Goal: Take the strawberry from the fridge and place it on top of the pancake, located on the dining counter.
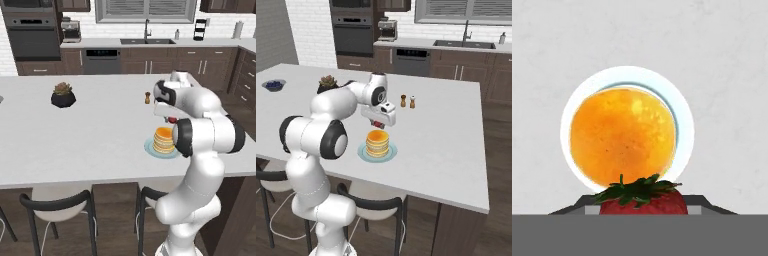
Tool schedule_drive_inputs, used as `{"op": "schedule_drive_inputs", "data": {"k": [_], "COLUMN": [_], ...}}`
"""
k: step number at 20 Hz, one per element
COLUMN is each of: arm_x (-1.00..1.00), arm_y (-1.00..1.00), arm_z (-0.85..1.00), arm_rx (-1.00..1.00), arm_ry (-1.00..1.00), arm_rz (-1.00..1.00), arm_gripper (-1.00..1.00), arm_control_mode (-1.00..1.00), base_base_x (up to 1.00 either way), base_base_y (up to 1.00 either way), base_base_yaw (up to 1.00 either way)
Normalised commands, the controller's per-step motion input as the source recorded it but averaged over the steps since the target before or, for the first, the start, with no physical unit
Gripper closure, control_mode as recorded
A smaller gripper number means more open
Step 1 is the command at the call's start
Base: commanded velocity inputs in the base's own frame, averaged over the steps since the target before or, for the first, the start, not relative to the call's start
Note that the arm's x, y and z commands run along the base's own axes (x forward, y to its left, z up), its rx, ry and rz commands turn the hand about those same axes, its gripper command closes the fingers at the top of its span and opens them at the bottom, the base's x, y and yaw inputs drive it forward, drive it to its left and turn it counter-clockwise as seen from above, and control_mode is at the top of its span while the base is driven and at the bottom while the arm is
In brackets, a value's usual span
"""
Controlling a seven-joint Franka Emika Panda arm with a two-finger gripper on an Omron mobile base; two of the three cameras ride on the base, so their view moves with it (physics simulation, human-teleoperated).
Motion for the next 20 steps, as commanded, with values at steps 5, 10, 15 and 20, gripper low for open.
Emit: {"op": "schedule_drive_inputs", "data": {"k": [5,10,15,20], "arm_x": [0.34,-0.19,0.09,0.15], "arm_y": [-0.02,0.01,0.08,0.19], "arm_z": [-0.45,-0.35,-0.14,-0.01], "arm_rx": [0.0,0.0,0.0,0.0], "arm_ry": [0.0,-0.03,0.0,0.0], "arm_rz": [0.0,0.0,0.0,0.0], "arm_gripper": [1.0,1.0,1.0,1.0], "arm_control_mode": [-1.0,-1.0,-1.0,-1.0], "base_base_x": [0.0,0.0,0.0,0.0], "base_base_y": [0.0,0.0,0.0,0.0], "base_base_yaw": [0.0,0.0,0.0,0.0]}}
